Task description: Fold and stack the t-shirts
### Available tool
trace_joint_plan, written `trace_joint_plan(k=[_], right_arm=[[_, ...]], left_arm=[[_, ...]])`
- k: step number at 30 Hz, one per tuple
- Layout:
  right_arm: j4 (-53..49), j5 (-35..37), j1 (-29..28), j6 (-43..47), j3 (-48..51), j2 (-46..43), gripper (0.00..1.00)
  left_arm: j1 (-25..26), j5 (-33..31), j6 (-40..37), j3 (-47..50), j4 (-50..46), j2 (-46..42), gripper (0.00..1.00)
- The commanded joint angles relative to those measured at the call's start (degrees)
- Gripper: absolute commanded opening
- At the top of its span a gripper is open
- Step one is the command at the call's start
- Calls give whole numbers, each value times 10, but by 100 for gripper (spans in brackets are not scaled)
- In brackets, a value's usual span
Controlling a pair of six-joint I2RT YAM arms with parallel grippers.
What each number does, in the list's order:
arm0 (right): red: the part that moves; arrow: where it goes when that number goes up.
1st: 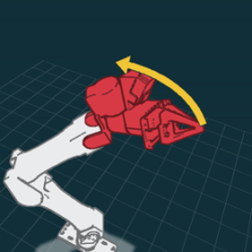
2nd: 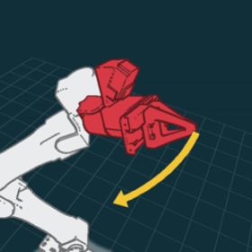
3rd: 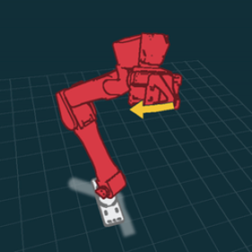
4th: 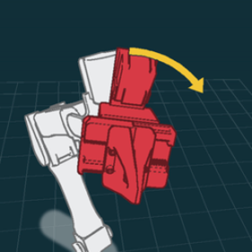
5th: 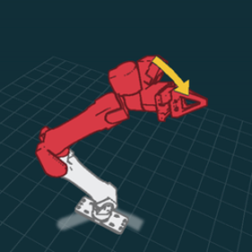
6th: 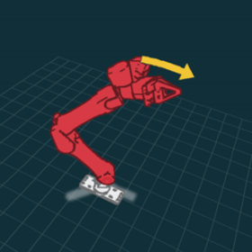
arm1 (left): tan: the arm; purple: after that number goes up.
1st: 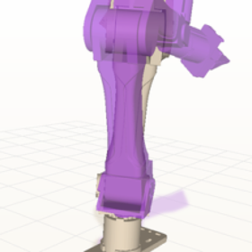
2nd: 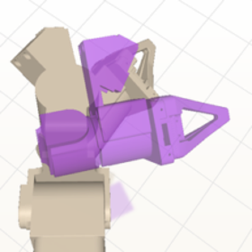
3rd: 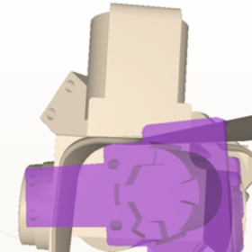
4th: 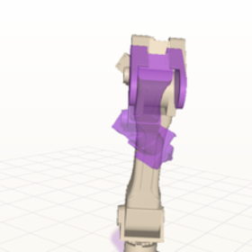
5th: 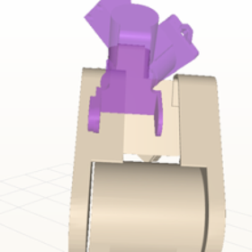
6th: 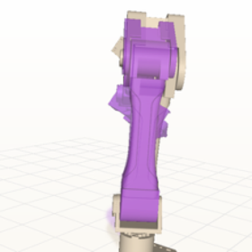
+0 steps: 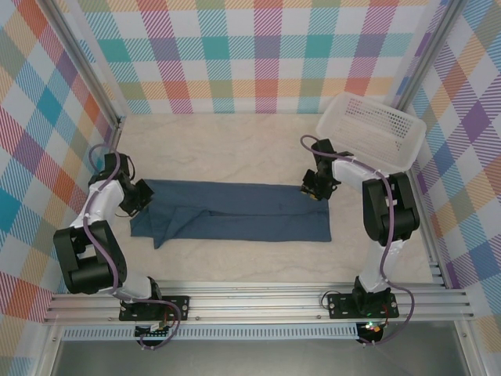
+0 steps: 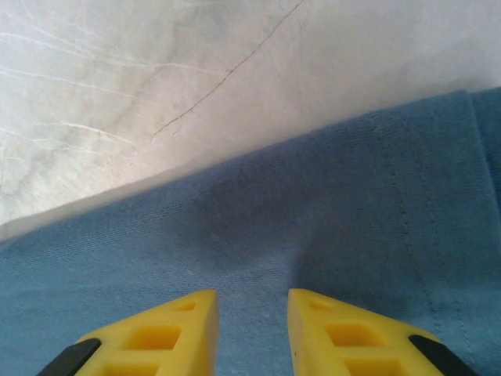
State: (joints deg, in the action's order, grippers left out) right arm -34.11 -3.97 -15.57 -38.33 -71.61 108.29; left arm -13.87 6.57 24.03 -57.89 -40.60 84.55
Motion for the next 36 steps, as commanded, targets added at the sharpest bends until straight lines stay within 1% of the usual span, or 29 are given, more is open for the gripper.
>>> trace_joint_plan(k=[1, 9, 18, 29, 32, 36], right_arm=[[-4, -13, 1, 4, -12, 8, 29], [-20, -23, 1, 21, -17, 45, 29], [-54, -6, 1, 31, -39, 81, 28], [-57, -3, 1, 29, -24, 77, 27], [-55, -3, 1, 27, -18, 74, 27], [-58, -3, 1, 27, -19, 74, 27]], left_arm=[[8, -13, 4, -19, -17, 18, 0], [8, -15, 6, -92, -41, 55, 0], [8, -4, 16, -133, -66, 78, 0], [14, 0, -1, -175, -64, 91, 0], [16, -1, -9, -194, -80, 105, 0], [17, -11, -13, -174, -78, 105, 0]])
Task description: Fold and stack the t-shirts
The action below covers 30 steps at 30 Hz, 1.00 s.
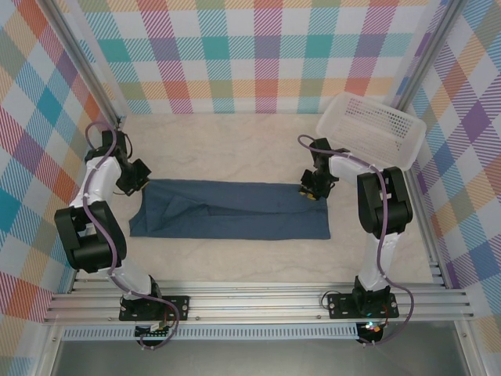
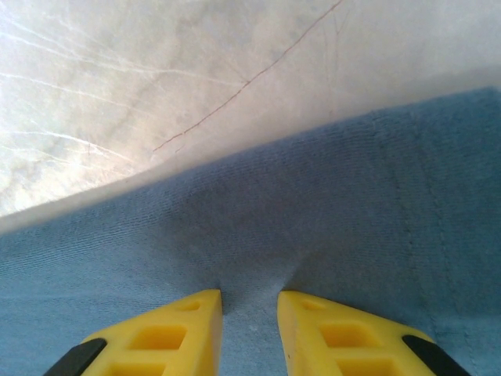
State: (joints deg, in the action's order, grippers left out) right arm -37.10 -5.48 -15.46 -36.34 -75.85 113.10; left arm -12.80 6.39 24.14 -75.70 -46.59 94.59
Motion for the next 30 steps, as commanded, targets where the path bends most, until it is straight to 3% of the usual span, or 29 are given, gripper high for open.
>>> trace_joint_plan(k=[1, 9, 14, 19, 21, 26, 30], right_arm=[[-29, 13, 0, 7, 22, 25, 27], [-34, 17, 0, 8, 17, 23, 30], [-38, 21, -3, 16, 12, 5, 32], [-53, 42, -7, 23, 4, -27, 34], [-57, 51, -9, 26, 3, -42, 35], [-54, 54, -12, 32, 8, -71, 35], [-53, 44, -13, 32, 6, -70, 35]], left_arm=[[7, -12, -14, 13, -16, 3, 0], [7, -67, -32, 77, -15, 3, 0], [10, -98, -34, 101, -15, 6, 21], [23, -209, -5, 109, -60, -30, 30], [30, -222, 2, 111, -68, -54, 30], [74, -151, 50, 98, -43, -121, 28], [105, -46, 72, 90, 2, -80, 29]])
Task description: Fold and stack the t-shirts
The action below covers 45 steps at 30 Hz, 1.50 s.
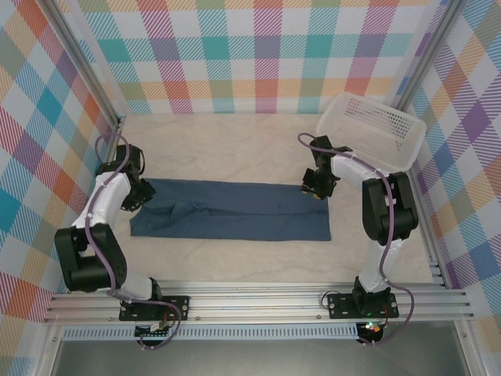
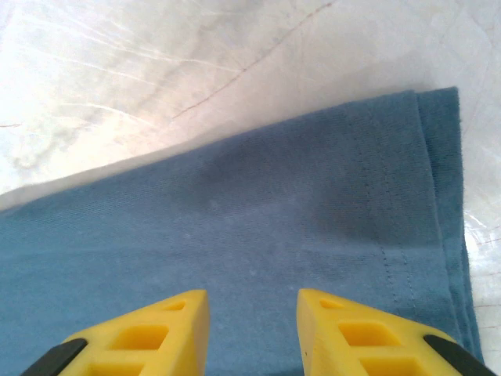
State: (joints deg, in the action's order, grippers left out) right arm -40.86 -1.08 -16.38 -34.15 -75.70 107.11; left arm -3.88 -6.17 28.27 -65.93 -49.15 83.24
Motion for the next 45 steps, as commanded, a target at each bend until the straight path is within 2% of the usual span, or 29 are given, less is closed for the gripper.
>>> trace_joint_plan(k=[1, 6, 10, 18, 22, 25, 29, 32, 35, 40, 45], right_arm=[[-15, -2, -4, 10, 4, -8, 35], [-13, -8, -5, 10, 4, -13, 35], [-9, -12, -5, 11, 12, -18, 34], [0, -15, -5, 2, 28, -24, 33], [-1, -15, -7, 3, 27, -25, 33], [-4, -14, -7, 5, 24, -26, 33], [-5, -12, -6, 4, 30, -36, 33], [-2, -14, -7, 1, 37, -39, 33], [-1, -15, -7, 2, 38, -39, 33], [-4, -14, -7, 6, 32, -36, 33], [-1, -15, -6, 0, 35, -36, 33]], left_arm=[[25, 80, 29, -17, 24, 52, 29], [32, 55, -1, -48, 41, 130, 26], [27, 35, -16, -46, 42, 156, 24], [26, 43, 15, 74, 63, 106, 18], [26, 58, 30, 89, 82, 130, 15], [26, 42, 34, 86, 83, 124, 14], [38, 5, 27, 64, 57, 60, 15], [40, 13, 24, 53, 56, 34, 19], [40, 11, 27, 36, 63, 58, 20], [58, 71, 28, 32, 116, 90, 30], [75, 80, 17, 45, 115, 103, 29]])
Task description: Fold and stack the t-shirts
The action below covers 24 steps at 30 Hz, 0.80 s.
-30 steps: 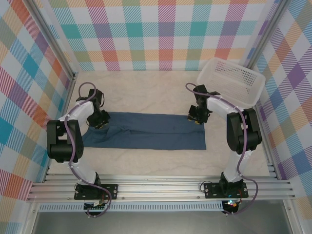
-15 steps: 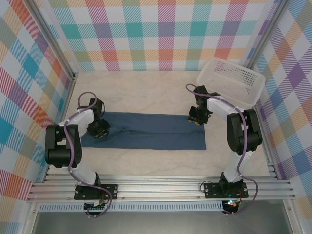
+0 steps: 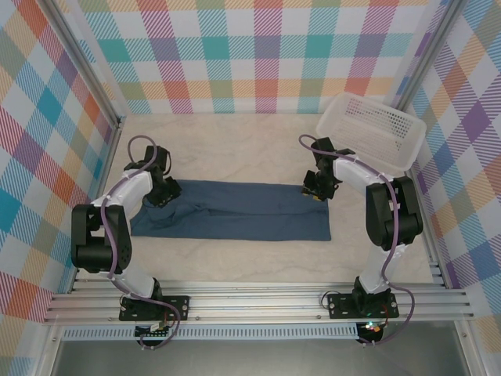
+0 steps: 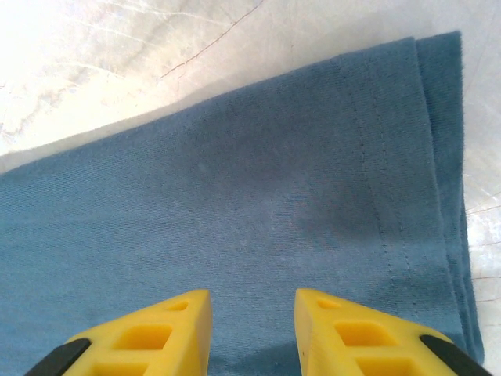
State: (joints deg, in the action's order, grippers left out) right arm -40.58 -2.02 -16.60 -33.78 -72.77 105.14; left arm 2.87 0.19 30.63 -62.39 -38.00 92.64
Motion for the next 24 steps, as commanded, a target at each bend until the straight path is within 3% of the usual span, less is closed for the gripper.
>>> trace_joint_plan(k=[1, 17, 24], right_arm=[[-4, -6, -4, -5, 6, -16, 33], [-4, -7, -5, -7, 0, -10, 33], [-5, -4, -5, -7, 0, -13, 33]], left_arm=[[8, 17, -10, 13, 5, 8, 29], [22, 47, -50, 22, -13, 8, 22], [31, 49, -48, 46, -9, -29, 5]])
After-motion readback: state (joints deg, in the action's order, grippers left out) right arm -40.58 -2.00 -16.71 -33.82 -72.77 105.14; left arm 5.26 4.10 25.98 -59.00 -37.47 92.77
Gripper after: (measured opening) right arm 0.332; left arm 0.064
